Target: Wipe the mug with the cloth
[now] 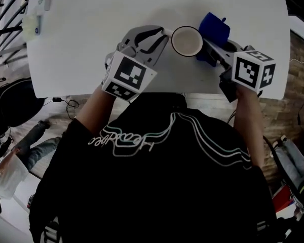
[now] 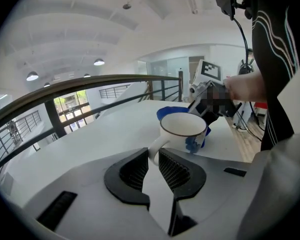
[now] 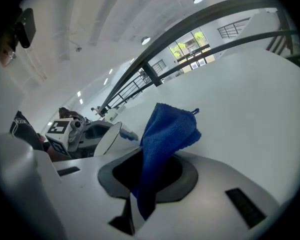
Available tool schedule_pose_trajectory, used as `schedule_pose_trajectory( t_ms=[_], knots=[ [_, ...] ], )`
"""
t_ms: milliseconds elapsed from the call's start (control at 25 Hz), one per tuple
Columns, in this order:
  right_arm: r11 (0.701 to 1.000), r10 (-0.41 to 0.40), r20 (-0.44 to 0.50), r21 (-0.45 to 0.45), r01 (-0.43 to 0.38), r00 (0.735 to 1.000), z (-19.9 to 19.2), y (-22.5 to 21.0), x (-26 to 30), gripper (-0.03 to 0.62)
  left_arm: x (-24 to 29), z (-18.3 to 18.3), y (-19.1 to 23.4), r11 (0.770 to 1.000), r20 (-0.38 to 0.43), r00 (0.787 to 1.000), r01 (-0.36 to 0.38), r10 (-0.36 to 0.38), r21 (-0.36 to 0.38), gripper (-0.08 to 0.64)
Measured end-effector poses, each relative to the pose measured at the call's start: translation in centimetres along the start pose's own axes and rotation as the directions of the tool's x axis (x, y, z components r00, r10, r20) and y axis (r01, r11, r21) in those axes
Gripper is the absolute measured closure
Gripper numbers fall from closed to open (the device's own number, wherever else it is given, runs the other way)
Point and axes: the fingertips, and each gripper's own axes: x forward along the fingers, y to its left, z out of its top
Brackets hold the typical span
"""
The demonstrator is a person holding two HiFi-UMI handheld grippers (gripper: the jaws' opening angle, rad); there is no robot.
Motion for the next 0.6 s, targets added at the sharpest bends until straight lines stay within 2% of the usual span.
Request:
schedule_pose_trajectory(
  t_ms=[160, 280, 480, 600],
  knots=[
    [1.000, 0.019, 0.004, 0.012, -0.020, 1.000, 0.0, -0.2, -0.2, 0.541, 0.2, -0.1, 0.4, 1.000, 0.003, 1.000, 0.012, -0.012, 0.000, 0.489],
    [0.998, 0.064, 0.046, 0.025, -0.065, 0.997, 0.8, -0.2, -1.2, 0.541, 0.4, -0.1, 0.6, 1.000, 0.007, 1.000, 0.026, -0.026, 0.006, 0.489],
    [0.980, 0.191, 0.154, 0.034, -0.198, 0.969, 3.6, 0.7, -3.4, 0.541, 0.9, 0.2, 1.0, 0.999, 0.011, 0.999, 0.044, -0.044, 0.011, 0.489],
    [0.971, 0.234, 0.169, 0.008, -0.239, 0.957, 4.8, 1.1, -4.0, 0.541, 1.3, 0.5, 1.4, 0.998, 0.014, 0.998, 0.056, -0.056, 0.008, 0.489]
  ],
)
